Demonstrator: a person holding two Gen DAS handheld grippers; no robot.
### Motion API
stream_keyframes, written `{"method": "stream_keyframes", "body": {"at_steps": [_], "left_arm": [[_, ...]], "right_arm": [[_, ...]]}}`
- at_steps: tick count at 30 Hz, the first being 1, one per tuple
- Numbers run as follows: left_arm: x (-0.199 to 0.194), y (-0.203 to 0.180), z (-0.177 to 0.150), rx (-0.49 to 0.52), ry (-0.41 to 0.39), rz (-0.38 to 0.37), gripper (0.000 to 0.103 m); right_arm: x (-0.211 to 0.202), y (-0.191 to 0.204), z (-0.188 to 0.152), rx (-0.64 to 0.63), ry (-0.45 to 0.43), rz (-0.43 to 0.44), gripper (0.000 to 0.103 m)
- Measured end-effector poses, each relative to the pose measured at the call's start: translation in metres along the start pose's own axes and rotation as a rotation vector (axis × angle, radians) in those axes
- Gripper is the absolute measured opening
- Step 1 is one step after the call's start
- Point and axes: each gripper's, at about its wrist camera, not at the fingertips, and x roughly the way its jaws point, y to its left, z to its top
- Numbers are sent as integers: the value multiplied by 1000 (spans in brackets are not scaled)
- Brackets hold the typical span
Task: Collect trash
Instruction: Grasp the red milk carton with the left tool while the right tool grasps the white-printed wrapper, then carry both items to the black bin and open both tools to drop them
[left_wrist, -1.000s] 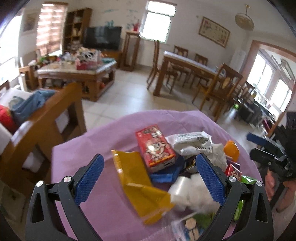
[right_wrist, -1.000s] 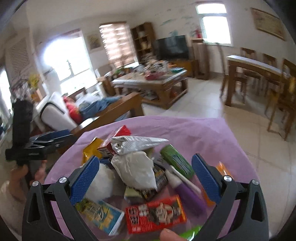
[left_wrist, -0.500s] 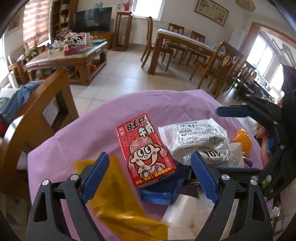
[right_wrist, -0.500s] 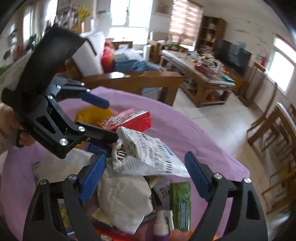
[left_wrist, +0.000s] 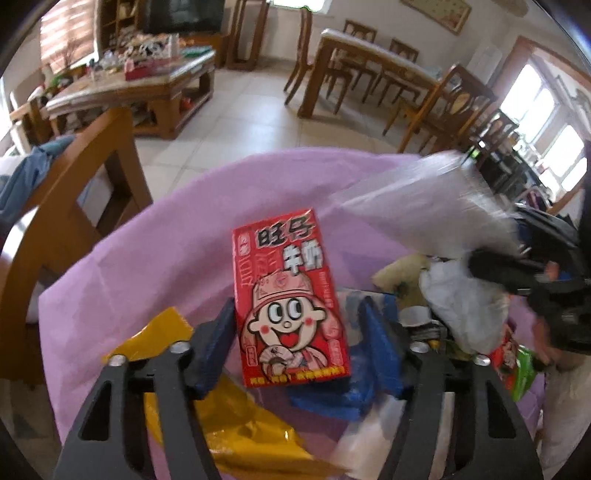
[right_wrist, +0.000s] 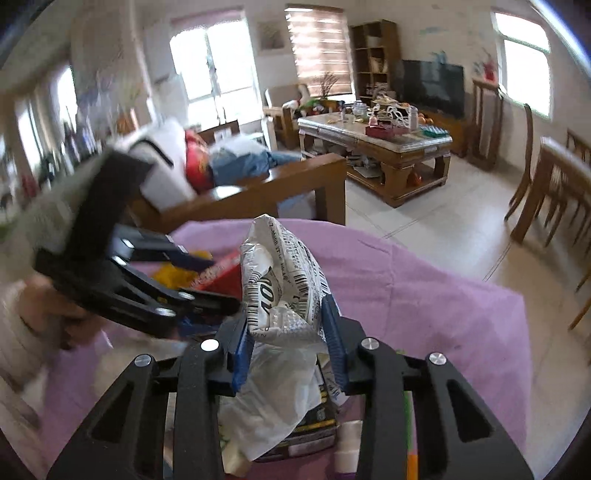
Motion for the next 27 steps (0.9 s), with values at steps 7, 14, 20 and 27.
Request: {"method": "stream_keyframes", "body": {"at_steps": [7, 14, 20, 27], "left_arm": [[-10, 13, -1, -55, -71, -62, 52], [-93, -11, -21, -20, -352, -109, 52], [-137, -65, -49, 26, -427, -214, 52], [-120, -182, -78, 145, -357, -361, 53]], "right_arm": [[-28, -4, -4, 122, -85, 20, 33], [-77, 9, -6, 233, -237, 20, 30], [-144, 16, -39, 348, -344, 16, 30], [-251, -3, -125, 559, -419, -131, 30]]}}
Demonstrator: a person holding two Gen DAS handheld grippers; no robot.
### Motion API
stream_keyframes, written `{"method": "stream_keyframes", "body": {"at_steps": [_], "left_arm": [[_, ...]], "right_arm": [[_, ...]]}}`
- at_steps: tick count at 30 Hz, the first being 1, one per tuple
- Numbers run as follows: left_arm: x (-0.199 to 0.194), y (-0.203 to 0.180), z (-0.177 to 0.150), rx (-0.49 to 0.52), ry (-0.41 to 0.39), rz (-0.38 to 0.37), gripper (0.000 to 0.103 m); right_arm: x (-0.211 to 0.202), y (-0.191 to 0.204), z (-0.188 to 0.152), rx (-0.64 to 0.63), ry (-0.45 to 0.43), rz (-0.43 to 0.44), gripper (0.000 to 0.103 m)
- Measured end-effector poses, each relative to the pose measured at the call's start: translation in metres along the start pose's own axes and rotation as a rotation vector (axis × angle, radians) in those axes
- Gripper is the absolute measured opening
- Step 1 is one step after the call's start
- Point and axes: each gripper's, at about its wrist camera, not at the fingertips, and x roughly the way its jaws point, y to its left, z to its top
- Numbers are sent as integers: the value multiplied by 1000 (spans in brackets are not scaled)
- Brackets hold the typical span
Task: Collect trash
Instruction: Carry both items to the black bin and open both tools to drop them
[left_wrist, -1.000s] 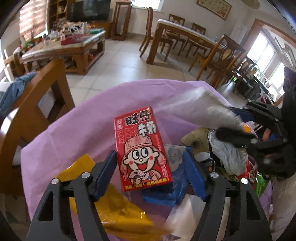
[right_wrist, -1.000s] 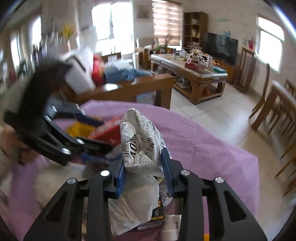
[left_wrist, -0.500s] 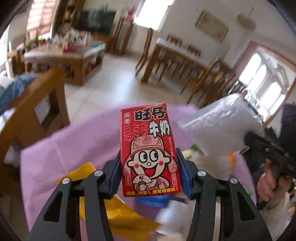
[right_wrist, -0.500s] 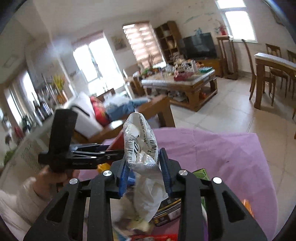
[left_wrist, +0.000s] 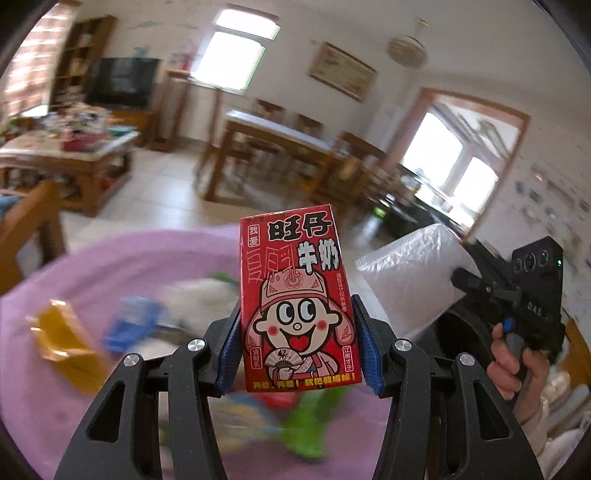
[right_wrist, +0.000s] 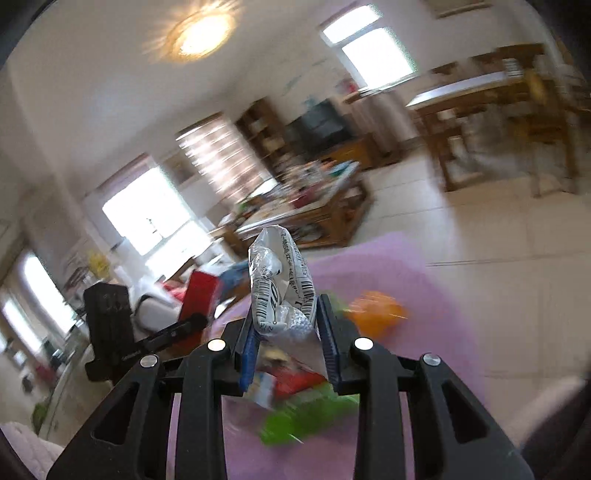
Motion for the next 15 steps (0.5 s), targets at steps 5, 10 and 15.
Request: {"method": "stream_keyframes", "body": {"at_steps": [5, 10, 15], "left_arm": [[77, -90, -38, 71, 99, -158, 53], [176, -197, -83, 158, 247, -326, 53], [273, -270, -133, 215, 379, -394, 53]], "right_arm": [[-92, -48, -28, 63, -79, -211, 30], [-158, -103, -66, 136, -129, -441, 30], [-185, -154, -99, 244, -130, -522, 30]]}}
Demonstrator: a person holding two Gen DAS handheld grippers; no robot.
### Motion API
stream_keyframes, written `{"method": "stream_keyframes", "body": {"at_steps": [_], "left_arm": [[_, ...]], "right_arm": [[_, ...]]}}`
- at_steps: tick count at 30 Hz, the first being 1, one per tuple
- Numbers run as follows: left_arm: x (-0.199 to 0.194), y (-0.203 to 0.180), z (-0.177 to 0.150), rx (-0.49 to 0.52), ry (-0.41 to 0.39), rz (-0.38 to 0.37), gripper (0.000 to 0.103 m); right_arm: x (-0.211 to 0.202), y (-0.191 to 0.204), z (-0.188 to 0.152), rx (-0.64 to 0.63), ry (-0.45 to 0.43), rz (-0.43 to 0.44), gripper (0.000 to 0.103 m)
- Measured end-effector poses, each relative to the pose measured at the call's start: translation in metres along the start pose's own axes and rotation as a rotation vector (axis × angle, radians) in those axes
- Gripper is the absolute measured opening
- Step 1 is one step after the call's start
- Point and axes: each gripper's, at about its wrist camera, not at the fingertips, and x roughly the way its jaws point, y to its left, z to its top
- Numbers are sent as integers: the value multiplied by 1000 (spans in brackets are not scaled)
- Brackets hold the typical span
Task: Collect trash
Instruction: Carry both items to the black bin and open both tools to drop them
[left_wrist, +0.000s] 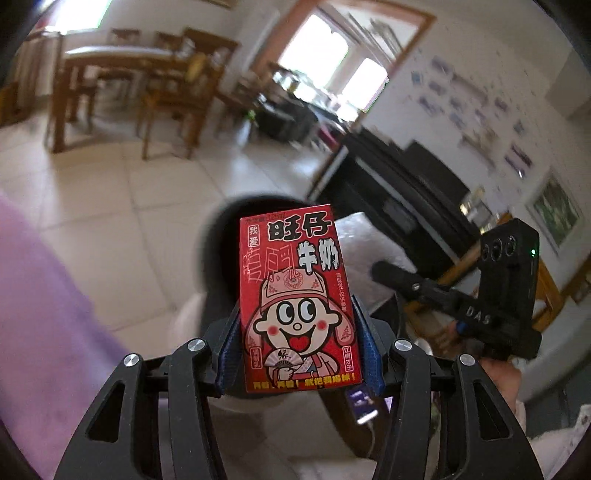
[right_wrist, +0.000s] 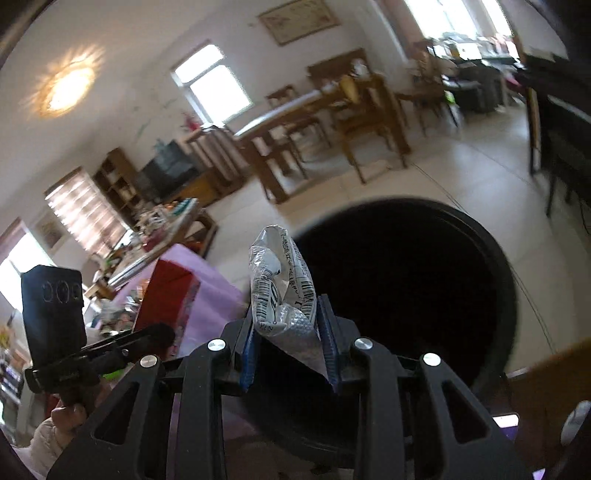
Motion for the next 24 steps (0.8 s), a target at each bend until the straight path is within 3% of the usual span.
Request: {"method": "stream_keyframes", "body": {"at_steps": [6, 10, 11, 12, 14, 15, 16, 19, 24], "left_arm": [[85, -19, 8, 14, 63, 32, 53], [102, -34, 11, 27, 79, 81, 55], [73, -28, 14, 28, 80, 80, 58], [71, -29, 16, 34, 82, 93, 69], [55, -34, 17, 53, 60, 125, 85], [46, -37, 15, 70, 41, 140, 90], [42, -40, 14, 83, 30, 143, 91], [26, -48, 15, 122, -13, 151, 98], [-4, -58, 7, 214, -80, 185, 98]], "right_arm": [[23, -38, -12, 49, 18, 5, 30], [19, -54, -23, 54, 22, 11, 33], [16, -57, -24, 57, 22, 15, 33], [12, -57, -26, 54, 16, 26, 35], [4, -54, -28, 39, -4, 35, 51], [0, -58, -32, 26, -16, 35, 71], [-3, -52, -31, 10, -33, 18, 99], [-7, -51, -30, 2, -67, 17, 98], [-11, -49, -26, -7, -91, 50, 98]]}}
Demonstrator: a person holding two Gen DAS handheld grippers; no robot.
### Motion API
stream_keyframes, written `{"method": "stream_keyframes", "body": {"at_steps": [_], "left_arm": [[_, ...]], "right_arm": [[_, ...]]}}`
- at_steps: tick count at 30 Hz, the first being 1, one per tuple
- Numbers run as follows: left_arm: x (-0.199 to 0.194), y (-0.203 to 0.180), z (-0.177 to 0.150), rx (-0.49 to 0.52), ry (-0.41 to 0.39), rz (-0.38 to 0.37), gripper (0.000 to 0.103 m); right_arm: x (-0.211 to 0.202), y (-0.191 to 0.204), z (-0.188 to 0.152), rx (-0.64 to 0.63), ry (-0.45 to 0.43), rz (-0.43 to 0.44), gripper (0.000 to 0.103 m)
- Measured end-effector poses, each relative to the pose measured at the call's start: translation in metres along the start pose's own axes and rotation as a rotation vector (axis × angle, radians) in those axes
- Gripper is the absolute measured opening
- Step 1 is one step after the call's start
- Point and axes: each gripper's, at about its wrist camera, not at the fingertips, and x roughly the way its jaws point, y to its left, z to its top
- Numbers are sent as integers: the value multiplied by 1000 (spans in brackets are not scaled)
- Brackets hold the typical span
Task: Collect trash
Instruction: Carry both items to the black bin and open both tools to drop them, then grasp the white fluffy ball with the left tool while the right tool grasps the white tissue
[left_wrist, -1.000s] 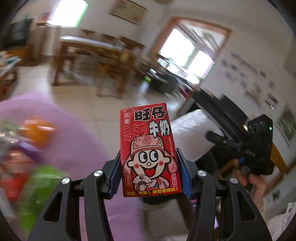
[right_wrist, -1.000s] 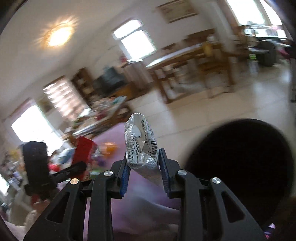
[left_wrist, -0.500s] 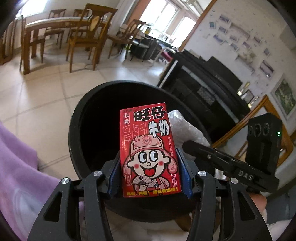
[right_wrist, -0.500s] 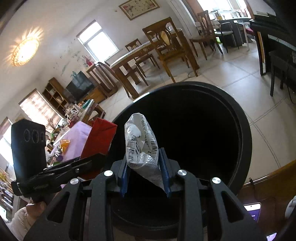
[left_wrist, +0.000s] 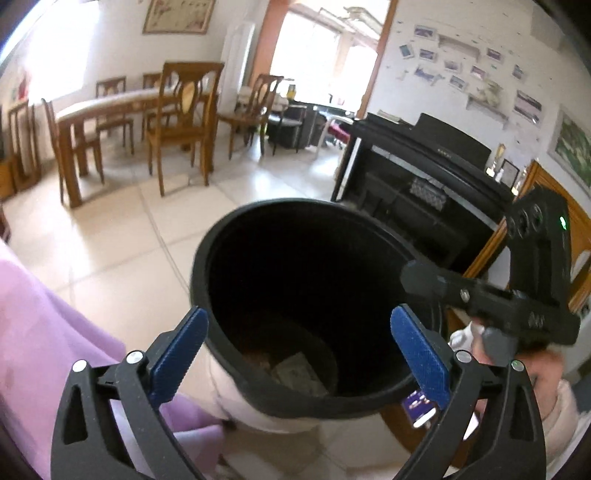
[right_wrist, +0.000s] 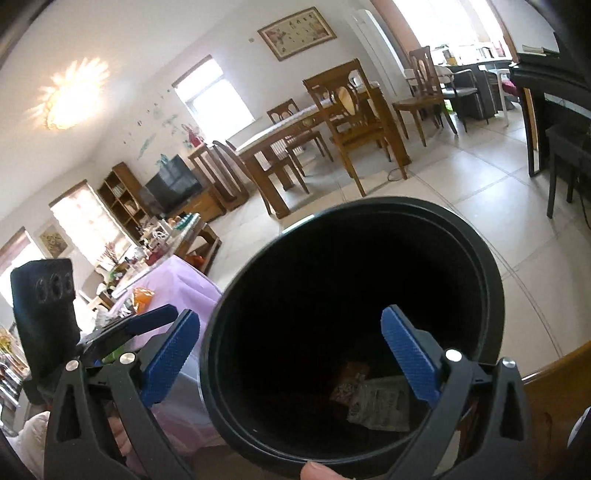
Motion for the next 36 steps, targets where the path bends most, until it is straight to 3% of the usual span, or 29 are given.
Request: {"method": "stream_keyframes", "body": {"at_steps": [4, 8, 10, 14, 21, 23, 31, 36], "left_arm": [[-48, 1, -11, 29, -56, 7, 98], [-100, 21, -26, 18, -115, 79, 98], [-128, 38, -39, -1, -137, 131, 98], [-189, 88, -66, -78, -157, 298, 98], [-308, 202, -127, -338, -184, 643, 98], [-326, 234, -138, -395, -148, 709, 98], [-335, 312, -142, -483, -82, 687, 97], [-313, 337, -139, -501, -58, 625, 61]], "right_arm": [[-10, 12, 4, -16, -66, 50, 98], [-11, 31, 10, -5, -154, 155, 98], [2, 46, 12, -20, -76, 220, 98], [29, 92, 6, -118, 26, 245, 98], [94, 196, -15, -251, 187, 349, 98], [121, 234, -21, -279, 248, 378, 98], [210, 363, -45, -418, 386, 417, 98], [259, 399, -54, -478, 444, 377, 98]]}}
